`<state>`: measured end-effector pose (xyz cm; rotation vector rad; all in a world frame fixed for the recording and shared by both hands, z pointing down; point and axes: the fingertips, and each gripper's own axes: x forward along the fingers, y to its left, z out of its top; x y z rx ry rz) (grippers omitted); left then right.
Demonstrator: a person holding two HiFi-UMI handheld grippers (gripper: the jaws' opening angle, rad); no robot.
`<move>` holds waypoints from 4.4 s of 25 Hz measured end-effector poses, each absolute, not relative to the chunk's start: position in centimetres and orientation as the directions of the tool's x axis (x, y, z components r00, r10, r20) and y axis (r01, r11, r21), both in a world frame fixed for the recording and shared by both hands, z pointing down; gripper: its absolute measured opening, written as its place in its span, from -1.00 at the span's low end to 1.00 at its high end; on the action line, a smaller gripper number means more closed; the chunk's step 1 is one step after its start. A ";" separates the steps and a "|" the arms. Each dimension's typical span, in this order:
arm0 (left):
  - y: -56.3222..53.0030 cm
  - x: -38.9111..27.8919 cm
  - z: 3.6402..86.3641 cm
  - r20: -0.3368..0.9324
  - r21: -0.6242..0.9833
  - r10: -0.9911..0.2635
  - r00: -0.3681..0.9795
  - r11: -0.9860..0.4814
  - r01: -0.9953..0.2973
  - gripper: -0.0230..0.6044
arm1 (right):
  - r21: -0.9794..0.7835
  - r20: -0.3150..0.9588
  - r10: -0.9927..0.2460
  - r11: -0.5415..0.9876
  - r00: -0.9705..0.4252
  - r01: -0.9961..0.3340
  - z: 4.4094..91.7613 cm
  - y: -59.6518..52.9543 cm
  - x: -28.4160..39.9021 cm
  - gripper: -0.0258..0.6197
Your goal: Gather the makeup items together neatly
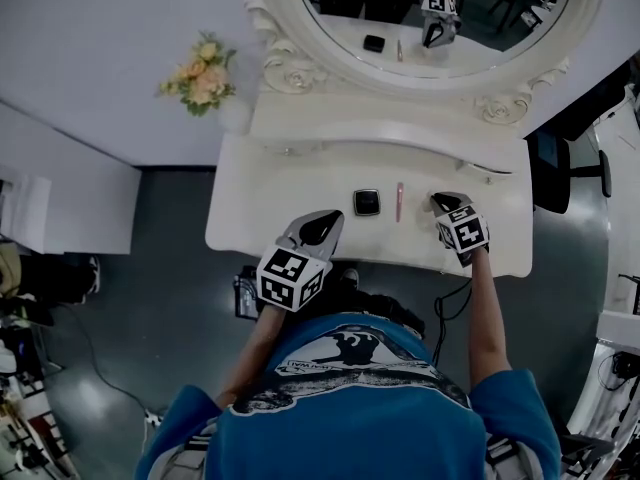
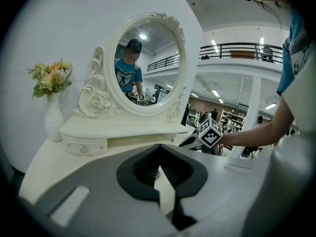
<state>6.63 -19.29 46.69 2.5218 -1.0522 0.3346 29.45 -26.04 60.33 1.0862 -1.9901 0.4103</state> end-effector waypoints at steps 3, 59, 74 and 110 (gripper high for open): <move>-19.2 6.6 46.8 0.362 0.256 -0.630 0.687 -0.642 -0.723 -0.89 | 0.090 0.803 -0.511 0.614 -0.308 -0.784 61.2 -25.4 29.7 -0.82; -7.8 -1.6 47.8 0.403 0.254 -0.668 0.626 -0.575 -0.777 -0.89 | -0.113 0.503 -0.646 0.609 -0.574 -0.785 53.6 -10.0 7.9 -0.54; 3.0 -2.3 48.7 0.392 0.271 -0.589 0.706 -0.660 -0.701 -0.89 | -0.147 0.428 -0.692 0.581 -0.581 -0.800 51.8 1.4 3.6 -0.71; 6.7 -1.3 48.3 0.354 0.243 -0.547 0.758 -0.729 -0.640 -0.89 | -0.185 0.409 -0.690 0.578 -0.597 -0.794 50.8 5.4 3.1 -0.92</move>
